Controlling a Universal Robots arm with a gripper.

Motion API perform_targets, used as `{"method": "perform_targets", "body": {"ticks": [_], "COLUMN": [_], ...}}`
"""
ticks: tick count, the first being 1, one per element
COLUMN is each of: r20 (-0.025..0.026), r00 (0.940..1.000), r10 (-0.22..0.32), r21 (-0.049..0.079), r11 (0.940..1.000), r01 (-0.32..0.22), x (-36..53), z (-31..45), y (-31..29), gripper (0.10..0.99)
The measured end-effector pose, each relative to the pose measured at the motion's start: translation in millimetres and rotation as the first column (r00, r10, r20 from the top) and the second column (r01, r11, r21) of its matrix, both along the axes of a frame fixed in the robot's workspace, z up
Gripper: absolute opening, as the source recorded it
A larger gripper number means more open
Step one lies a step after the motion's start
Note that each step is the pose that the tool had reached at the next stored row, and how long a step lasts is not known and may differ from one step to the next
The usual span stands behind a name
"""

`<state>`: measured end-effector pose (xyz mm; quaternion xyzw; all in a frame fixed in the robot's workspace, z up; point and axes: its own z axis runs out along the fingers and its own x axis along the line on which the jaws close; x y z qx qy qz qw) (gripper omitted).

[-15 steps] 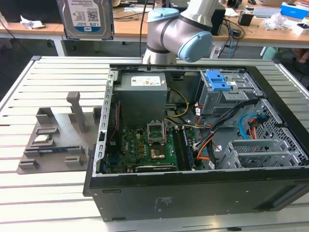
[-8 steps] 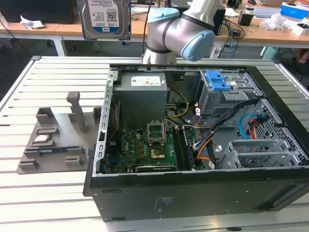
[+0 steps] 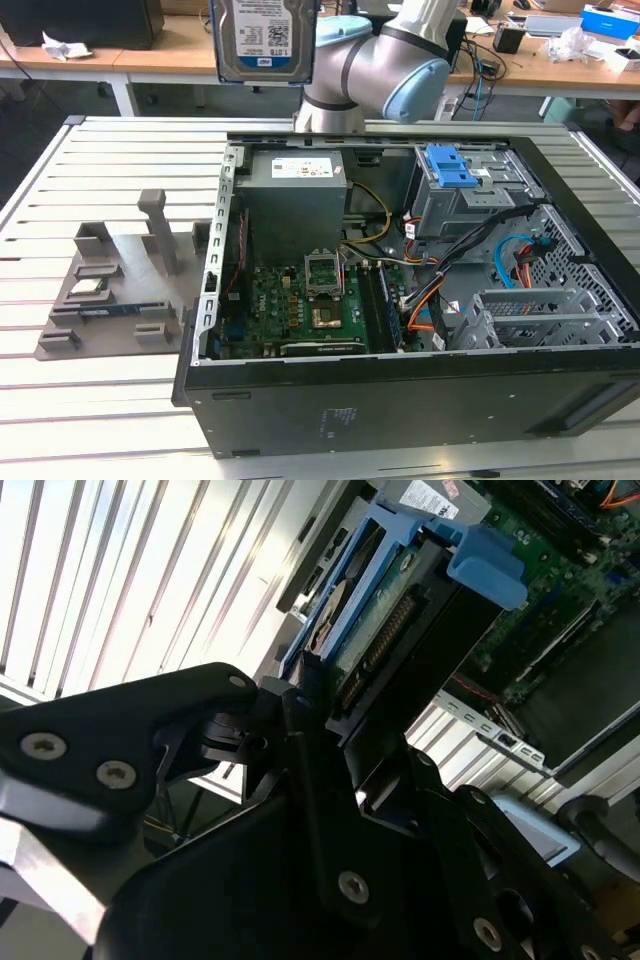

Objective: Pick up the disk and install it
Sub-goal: 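Pick up the disk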

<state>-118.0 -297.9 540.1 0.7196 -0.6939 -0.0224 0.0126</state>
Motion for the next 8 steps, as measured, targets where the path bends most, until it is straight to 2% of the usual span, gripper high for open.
{"method": "perform_targets", "body": {"ticks": [8], "r20": [-0.0006], "r00": [1.0000], "r10": [0.000], "r21": [0.000], "r11": [1.0000], "r01": [0.000], "x": [33.7], "z": [0.0], "y": [0.0], "gripper": [0.365]}}
